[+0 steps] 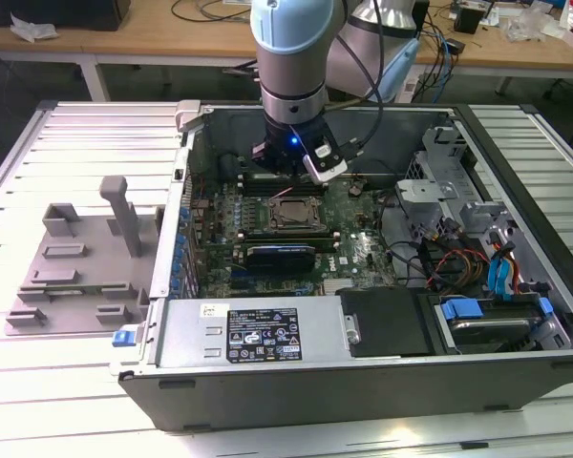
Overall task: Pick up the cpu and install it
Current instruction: 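Install the first cpu locking lever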
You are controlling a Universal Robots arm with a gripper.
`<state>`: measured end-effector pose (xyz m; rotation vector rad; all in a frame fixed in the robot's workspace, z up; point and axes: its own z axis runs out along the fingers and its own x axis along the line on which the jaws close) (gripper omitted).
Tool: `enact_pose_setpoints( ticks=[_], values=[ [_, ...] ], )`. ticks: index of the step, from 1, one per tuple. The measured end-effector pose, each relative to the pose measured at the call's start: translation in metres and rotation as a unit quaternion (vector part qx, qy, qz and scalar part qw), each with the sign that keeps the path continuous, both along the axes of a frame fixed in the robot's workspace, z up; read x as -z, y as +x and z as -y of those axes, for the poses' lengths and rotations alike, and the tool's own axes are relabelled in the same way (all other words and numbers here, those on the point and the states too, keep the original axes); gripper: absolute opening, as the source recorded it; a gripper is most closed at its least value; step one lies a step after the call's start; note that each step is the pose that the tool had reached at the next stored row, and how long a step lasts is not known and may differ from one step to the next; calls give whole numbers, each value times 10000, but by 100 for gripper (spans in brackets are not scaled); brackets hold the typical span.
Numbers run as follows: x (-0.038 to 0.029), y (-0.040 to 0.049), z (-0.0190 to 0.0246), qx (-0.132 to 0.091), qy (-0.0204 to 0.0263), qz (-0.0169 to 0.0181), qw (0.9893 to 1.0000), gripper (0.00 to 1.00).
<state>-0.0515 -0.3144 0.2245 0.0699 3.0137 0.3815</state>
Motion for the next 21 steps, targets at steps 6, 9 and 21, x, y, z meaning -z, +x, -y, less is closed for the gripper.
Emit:
enact_pose_setpoints(
  ticks=[6, 9, 21],
  values=[
    [68, -11, -1, 8, -3, 18, 10000, 11],
    [85, -11, -1, 145, -27, 19, 9999, 11],
    [94, -15, -60, 292, -94, 37, 9995, 11]
  ],
)
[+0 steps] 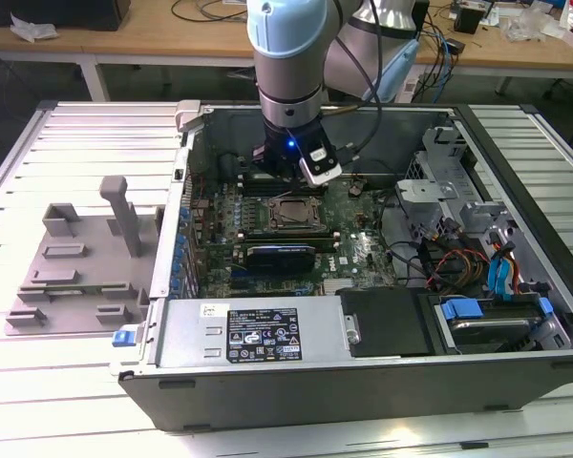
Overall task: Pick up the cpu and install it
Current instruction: 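Install the first cpu locking lever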
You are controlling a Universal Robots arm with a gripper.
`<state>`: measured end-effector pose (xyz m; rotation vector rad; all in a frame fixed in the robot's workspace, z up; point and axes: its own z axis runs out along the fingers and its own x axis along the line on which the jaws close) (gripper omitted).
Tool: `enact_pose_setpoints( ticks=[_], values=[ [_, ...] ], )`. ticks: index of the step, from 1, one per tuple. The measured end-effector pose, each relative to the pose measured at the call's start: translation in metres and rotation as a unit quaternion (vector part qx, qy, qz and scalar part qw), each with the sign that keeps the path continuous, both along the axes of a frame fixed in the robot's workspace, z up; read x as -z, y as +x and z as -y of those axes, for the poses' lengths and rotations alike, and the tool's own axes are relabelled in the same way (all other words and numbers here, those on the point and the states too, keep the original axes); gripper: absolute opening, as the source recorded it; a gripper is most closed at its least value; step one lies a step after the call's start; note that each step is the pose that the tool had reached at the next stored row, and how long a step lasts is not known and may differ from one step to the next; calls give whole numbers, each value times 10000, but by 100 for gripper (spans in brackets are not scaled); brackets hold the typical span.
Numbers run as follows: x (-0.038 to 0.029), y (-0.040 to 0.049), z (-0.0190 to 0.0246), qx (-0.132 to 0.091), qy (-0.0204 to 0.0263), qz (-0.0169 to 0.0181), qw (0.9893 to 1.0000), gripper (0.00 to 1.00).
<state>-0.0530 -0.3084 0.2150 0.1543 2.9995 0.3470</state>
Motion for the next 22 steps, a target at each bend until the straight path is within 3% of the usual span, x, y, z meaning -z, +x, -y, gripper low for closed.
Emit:
enact_pose_setpoints(
  ticks=[1, 2, 9, 10, 11, 14, 19, 22],
  values=[
    [6, -3, -1, 0, 0, 46, 10000, 11],
    [8, -4, -1, 0, 0, 60, 10000, 11],
    [30, -5, 0, 0, -2, 77, 10000, 11],
    [40, -7, 0, 0, -1, 181, 9998, 11],
    [44, -7, 0, -1, -1, 233, 9997, 11],
    [44, -33, 1, 8, -1, 242, 9997, 11],
    [53, -153, -6, 88, -16, 246, 9997, 11],
    [71, -155, -6, 336, -44, 246, 9991, 11]
  ],
)
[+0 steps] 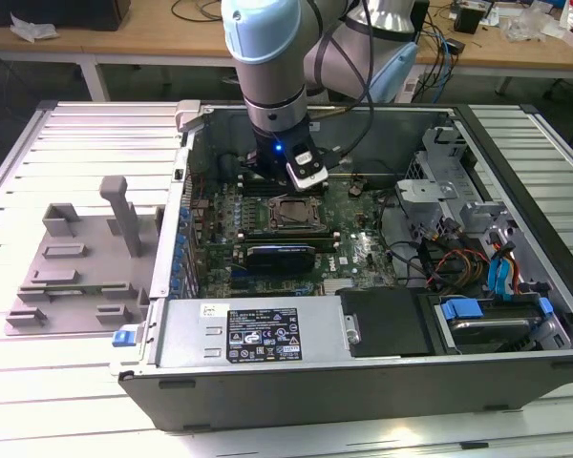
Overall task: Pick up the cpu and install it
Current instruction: 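Install the first cpu locking lever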
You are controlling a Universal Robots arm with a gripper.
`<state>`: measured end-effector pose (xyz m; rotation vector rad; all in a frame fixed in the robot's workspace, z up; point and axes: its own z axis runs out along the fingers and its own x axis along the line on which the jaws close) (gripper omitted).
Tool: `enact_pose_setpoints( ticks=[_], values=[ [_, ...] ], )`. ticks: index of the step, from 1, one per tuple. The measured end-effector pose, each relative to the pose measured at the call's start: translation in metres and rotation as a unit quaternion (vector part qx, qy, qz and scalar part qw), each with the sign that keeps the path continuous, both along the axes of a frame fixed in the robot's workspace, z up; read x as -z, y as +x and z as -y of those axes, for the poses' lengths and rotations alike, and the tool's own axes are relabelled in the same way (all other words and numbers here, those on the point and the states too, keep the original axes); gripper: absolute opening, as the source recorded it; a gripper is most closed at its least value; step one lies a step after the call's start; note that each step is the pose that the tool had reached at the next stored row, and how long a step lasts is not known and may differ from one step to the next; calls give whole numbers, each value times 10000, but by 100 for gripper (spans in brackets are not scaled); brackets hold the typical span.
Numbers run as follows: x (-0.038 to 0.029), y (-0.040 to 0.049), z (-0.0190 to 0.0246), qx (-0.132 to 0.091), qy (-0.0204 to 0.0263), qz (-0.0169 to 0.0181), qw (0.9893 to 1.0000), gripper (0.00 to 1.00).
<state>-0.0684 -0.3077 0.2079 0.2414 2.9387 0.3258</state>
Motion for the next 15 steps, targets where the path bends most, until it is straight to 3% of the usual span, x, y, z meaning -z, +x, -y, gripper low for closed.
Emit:
enact_pose_setpoints(
  ticks=[3, 8, 15],
  values=[
    [4, 0, -10, 131, 0, 0, 9999, 11],
    [6, -2, -70, 206, 0, 0, 9998, 11],
    [17, -2, -76, 227, -8, 0, 9997, 11]
  ],
)
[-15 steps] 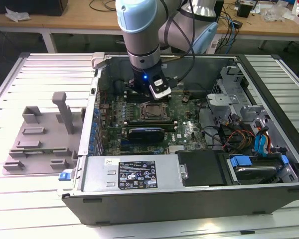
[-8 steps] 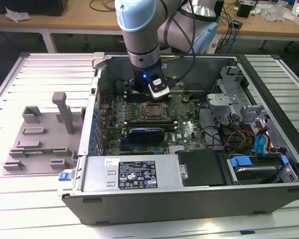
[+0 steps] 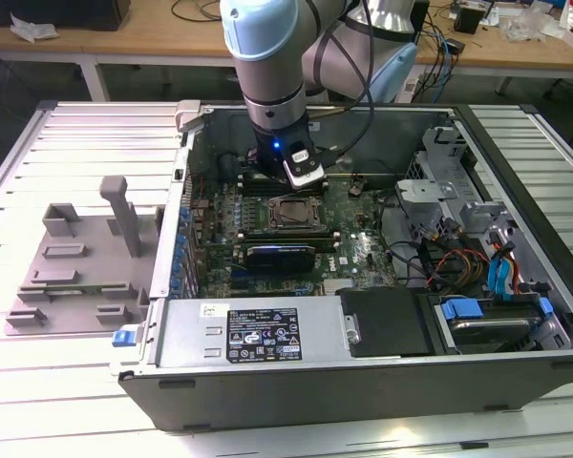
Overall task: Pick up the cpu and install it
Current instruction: 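Install the first cpu locking lever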
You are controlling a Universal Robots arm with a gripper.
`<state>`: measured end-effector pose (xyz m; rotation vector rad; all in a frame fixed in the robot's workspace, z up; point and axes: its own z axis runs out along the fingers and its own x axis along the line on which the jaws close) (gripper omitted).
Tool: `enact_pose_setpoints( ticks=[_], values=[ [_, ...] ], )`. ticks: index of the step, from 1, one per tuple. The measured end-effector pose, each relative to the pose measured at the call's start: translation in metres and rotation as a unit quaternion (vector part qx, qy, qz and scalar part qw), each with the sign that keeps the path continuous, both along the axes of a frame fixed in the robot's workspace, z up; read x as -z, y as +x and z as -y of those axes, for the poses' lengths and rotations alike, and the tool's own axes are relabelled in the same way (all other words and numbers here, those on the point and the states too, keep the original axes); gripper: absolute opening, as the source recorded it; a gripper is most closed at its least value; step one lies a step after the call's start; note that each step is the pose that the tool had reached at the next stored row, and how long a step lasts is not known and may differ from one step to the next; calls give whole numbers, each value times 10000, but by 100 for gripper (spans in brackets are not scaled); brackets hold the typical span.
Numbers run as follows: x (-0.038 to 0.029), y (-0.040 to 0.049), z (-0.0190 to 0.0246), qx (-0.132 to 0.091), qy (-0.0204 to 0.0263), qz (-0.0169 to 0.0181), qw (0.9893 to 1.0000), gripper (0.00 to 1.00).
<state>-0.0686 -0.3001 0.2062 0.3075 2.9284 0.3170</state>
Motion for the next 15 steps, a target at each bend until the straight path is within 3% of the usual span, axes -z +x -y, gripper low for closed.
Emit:
enact_pose_setpoints(
  ticks=[15],
  values=[
    [83, 31, 2, 4, -52, 5, 10000, 11]
  ],
)
